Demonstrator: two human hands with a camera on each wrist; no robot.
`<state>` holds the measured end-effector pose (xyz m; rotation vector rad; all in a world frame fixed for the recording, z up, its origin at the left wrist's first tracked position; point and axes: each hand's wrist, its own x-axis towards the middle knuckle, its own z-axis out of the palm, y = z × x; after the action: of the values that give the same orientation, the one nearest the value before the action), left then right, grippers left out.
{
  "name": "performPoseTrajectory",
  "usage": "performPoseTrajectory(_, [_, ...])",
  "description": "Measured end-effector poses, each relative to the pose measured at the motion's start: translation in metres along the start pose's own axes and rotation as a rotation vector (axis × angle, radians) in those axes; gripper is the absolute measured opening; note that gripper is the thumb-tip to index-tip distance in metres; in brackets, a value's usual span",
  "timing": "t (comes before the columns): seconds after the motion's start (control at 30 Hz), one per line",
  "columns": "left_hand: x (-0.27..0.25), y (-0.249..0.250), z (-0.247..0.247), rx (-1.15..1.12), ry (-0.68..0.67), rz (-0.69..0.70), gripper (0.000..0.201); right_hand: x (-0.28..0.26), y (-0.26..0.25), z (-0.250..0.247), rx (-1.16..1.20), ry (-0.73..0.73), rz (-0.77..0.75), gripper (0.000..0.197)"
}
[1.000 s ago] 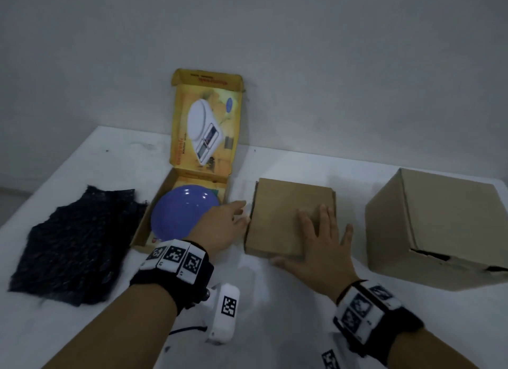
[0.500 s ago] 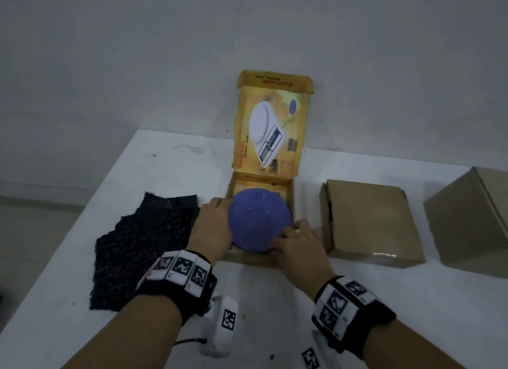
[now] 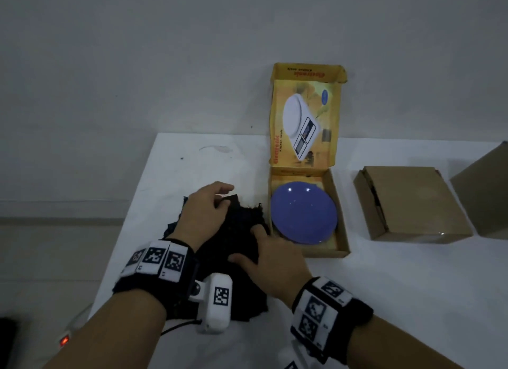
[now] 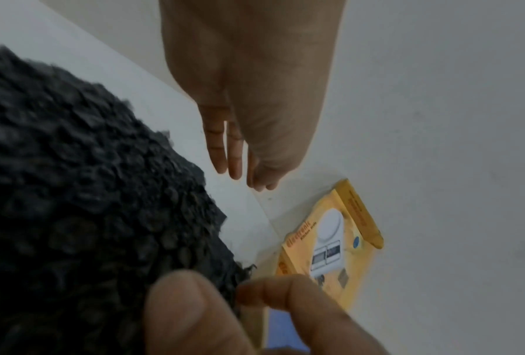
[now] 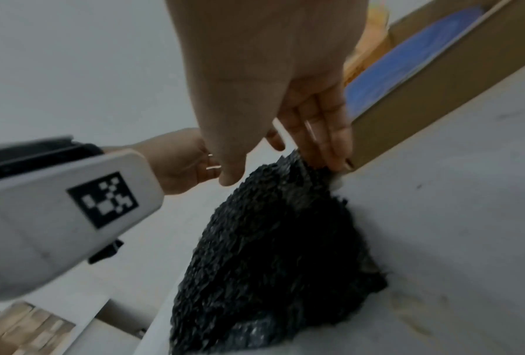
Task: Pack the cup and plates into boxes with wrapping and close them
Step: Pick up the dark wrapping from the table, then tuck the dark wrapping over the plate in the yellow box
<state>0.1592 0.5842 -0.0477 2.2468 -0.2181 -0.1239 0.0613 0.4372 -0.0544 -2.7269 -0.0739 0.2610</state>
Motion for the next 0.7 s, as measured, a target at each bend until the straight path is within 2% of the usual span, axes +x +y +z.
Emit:
performPoseTrajectory(0.1, [-0.003, -0.018, -0.012, 0.047, 0.054, -0.044, 0.028, 0.011, -0.017, 0.009, -0.044, 0.004, 0.078, 0.091])
performPoseTrajectory(0.23, [-0.014, -0.037, -0.015, 0.076, 0.091, -0.078, 0.027, 0.025, -0.026, 0.018, -0.073, -0.157, 0.16, 0.105])
performPoseTrajectory(0.33, [-0.019, -0.044, -0.014, 0.056, 0.112, -0.102, 0.026, 0.029, -0.027, 0.027, 0.007, -0.159, 0.142, 0.095])
performPoseTrajectory(0.43, [-0.021, -0.045, -0.017, 0.069, 0.107, -0.097, 0.026, 0.028, -0.021, 0.035, 0.109, -0.098, 0.131, 0.064])
performPoseTrajectory(0.5, [-0.02, -0.043, -0.018, 0.065, 0.115, -0.089, 0.024, 0.025, -0.015, 0.029, 0.115, -0.11, 0.091, 0.044])
performPoseTrajectory(0.57, [-0.019, -0.038, -0.017, 0.044, 0.118, -0.099, 0.024, 0.018, -0.003, 0.017, 0.103, -0.188, 0.001, 0.042])
performPoseTrajectory(0.7, [-0.016, -0.026, -0.003, 0.004, 0.072, -0.075, 0.026, -0.004, 0.039, -0.011, -0.008, -0.397, -0.132, 0.058])
